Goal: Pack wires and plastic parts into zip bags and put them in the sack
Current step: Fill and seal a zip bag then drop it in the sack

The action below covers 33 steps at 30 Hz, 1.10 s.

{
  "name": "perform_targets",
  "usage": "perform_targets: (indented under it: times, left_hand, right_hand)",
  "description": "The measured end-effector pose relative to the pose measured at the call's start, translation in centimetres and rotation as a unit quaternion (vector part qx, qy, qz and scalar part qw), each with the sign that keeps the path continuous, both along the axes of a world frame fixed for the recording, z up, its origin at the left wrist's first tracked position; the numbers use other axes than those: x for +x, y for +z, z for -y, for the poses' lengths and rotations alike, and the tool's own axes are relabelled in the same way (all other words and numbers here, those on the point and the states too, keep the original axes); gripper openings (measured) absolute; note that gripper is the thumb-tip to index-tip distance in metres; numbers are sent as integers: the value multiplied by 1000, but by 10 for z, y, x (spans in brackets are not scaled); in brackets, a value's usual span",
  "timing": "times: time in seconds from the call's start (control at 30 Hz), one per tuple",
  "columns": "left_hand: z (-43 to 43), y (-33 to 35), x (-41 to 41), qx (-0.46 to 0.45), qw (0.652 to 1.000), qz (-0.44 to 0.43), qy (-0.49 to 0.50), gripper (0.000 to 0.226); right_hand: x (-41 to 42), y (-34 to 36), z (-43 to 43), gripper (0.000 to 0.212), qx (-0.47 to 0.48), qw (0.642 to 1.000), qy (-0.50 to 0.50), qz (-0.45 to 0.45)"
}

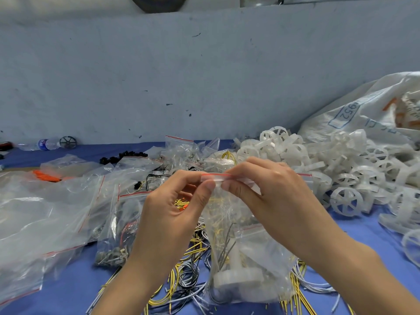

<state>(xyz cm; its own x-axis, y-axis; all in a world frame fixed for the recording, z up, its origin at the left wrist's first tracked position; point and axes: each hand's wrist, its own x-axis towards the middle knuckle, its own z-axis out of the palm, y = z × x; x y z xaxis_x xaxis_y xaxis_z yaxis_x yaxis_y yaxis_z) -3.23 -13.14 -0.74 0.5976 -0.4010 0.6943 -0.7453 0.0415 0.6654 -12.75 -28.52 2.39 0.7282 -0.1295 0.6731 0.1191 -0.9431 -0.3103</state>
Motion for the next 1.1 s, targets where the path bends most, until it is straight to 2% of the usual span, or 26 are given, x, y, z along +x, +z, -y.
perform_targets:
  times: [0.33, 0.53, 0.8, 0.97, 1.1]
  left_hand:
    - [1, 1, -3, 0, 999, -21, -27, 13]
    - [2, 1, 0, 8, 1000, -4, -2, 11]
    - [-5, 3, 7, 10, 998, -49, -23, 11]
    - [-4, 12, 8, 51, 996, -27, -70, 14]
    - [-8, 13, 11, 64, 997, 6, -48, 12]
  right_hand:
    - [-2, 0, -6, 20, -24, 1000, -3, 9]
    - [-3, 3, 0, 21, -25, 1000, -10, 1]
    - [-6, 4, 8, 18, -36, 999, -30, 9]
    - [-7, 4, 3, 21, -63, 998, -26, -4]
    - [-6, 4, 7, 23, -74, 997, -23, -12]
